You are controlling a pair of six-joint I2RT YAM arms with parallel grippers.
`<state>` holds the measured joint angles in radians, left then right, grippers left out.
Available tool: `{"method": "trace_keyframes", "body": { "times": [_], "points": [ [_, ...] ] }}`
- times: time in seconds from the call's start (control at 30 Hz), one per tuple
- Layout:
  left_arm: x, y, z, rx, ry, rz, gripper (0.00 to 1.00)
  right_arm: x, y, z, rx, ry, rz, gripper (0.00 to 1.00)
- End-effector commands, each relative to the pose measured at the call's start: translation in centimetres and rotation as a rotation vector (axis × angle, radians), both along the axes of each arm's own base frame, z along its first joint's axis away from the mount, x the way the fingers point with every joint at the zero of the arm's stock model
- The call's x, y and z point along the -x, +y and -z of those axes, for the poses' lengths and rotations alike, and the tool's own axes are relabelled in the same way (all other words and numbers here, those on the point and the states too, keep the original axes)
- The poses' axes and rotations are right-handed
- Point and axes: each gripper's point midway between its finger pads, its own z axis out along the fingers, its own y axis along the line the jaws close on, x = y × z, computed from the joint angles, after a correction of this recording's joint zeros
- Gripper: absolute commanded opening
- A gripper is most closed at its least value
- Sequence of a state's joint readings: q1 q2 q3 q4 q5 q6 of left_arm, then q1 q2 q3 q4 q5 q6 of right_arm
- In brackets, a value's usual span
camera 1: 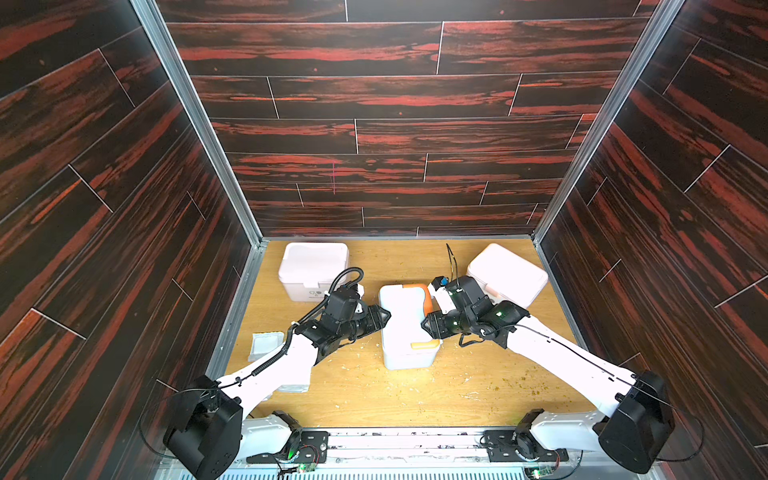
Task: Open first aid kits and take out gauze
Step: Move the first aid kit to the center of the board.
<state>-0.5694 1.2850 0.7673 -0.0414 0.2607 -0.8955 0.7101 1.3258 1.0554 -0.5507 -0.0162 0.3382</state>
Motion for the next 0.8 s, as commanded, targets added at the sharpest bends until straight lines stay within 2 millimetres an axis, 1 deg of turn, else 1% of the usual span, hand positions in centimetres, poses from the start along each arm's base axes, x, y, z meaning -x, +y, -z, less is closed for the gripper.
{"method": "trace_keyframes", "body": {
  "times": [0.0, 0.13, 0.2, 0.27, 0.37, 0.47, 0.6, 0.7, 0.77],
  "points": [
    [-0.4, -1.6, -1.4, 0.056, -0.034, 0.022, 0.64, 0.7, 1.5, 0.9, -0.039, 0.047, -0.056, 0.54],
    [-0.5, -2.6, -1.8, 0.101, -0.043, 0.036, 0.64, 0.5, 1.7, 1.2, -0.037, 0.053, -0.056, 0.54],
    [-0.5, -2.4, -1.8, 0.095, -0.045, 0.027, 0.65, 0.1, 1.2, 1.2, -0.018, 0.038, -0.03, 0.57],
    [-0.4, -1.5, -1.5, 0.063, -0.052, -0.002, 0.67, -0.2, 0.5, 0.5, -0.009, 0.009, -0.002, 0.6],
    [0.0, -0.2, -1.2, 0.021, -0.06, -0.029, 0.73, -0.6, -0.5, -0.9, -0.019, -0.038, 0.04, 0.69],
    [0.4, 0.6, -1.0, 0.005, -0.065, -0.045, 0.77, -0.9, -1.5, -2.2, -0.046, -0.072, 0.07, 0.75],
    [1.2, 0.9, -1.3, 0.022, -0.068, -0.034, 0.8, -0.6, -1.9, -3.7, -0.085, -0.114, 0.071, 0.8],
    [1.8, 0.7, -1.7, 0.036, -0.068, -0.012, 0.82, -0.2, -2.0, -4.0, -0.111, -0.124, 0.068, 0.82],
    [2.2, 0.7, -1.8, 0.038, -0.067, -0.001, 0.82, 0.2, -1.6, -4.2, -0.139, -0.118, 0.047, 0.84]
  ]
}}
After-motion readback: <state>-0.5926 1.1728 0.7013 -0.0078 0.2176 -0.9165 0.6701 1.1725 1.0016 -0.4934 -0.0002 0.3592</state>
